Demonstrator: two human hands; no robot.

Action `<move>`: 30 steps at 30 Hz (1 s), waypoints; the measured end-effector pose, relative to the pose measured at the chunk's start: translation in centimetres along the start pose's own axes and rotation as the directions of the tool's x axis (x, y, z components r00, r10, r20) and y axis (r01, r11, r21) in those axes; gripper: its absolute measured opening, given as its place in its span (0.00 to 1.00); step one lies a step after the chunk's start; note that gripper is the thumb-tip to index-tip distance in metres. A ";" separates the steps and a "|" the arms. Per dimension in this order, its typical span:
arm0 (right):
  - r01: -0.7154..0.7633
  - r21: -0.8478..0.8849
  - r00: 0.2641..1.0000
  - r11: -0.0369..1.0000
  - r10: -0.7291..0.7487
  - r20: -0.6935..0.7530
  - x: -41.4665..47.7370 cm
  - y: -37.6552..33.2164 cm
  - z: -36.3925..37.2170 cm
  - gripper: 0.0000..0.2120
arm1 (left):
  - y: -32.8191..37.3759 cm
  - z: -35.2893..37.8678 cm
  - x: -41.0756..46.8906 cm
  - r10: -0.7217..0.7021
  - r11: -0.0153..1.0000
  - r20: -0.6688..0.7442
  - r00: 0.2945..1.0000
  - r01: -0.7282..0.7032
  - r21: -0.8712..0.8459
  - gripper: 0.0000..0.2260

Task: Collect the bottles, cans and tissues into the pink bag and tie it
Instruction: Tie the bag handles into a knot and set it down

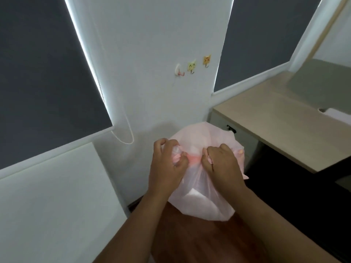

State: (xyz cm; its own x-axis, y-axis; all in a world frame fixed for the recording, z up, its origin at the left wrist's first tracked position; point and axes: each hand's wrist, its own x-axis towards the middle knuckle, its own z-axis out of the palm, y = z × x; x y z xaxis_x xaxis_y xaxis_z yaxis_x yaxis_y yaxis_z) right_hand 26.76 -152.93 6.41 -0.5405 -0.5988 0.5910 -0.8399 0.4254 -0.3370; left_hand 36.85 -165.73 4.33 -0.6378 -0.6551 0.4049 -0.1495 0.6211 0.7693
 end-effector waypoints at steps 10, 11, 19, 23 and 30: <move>0.300 -0.273 0.857 0.914 -0.132 0.497 -3.5 11.7 9.9 0.22 | -8.6 11.5 -1.2 -0.192 0.980 0.118 0.974 0.185 0.069 0.11; 0.298 -0.258 0.847 0.919 -0.131 0.515 -3.7 12.3 11.3 0.21 | -9.8 12.3 -1.3 -0.211 0.977 0.125 0.970 0.203 0.068 0.11; 0.131 -0.188 0.719 0.973 0.038 0.694 -2.5 16.6 21.0 0.17 | -17.9 17.9 0.8 -0.407 0.910 0.222 0.886 0.373 0.181 0.13; 0.167 -0.196 0.564 0.966 0.069 0.823 -3.1 20.3 25.2 0.17 | -20.6 20.6 2.2 -0.481 0.874 0.258 0.838 0.438 0.210 0.17; 0.191 -0.122 0.476 0.974 0.017 0.880 -3.6 27.0 35.0 0.19 | -28.7 28.3 2.4 -0.630 0.767 0.256 0.733 0.535 0.355 0.26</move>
State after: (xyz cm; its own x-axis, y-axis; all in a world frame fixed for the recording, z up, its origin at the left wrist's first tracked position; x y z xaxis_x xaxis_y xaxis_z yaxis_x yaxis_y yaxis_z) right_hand 4.30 -163.08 -30.47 -0.3148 -0.8744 -0.3692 -0.9152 0.3828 -0.1263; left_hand 18.27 -172.97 -30.74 -0.5668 -0.7614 -0.3146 -0.7242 0.2786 0.6308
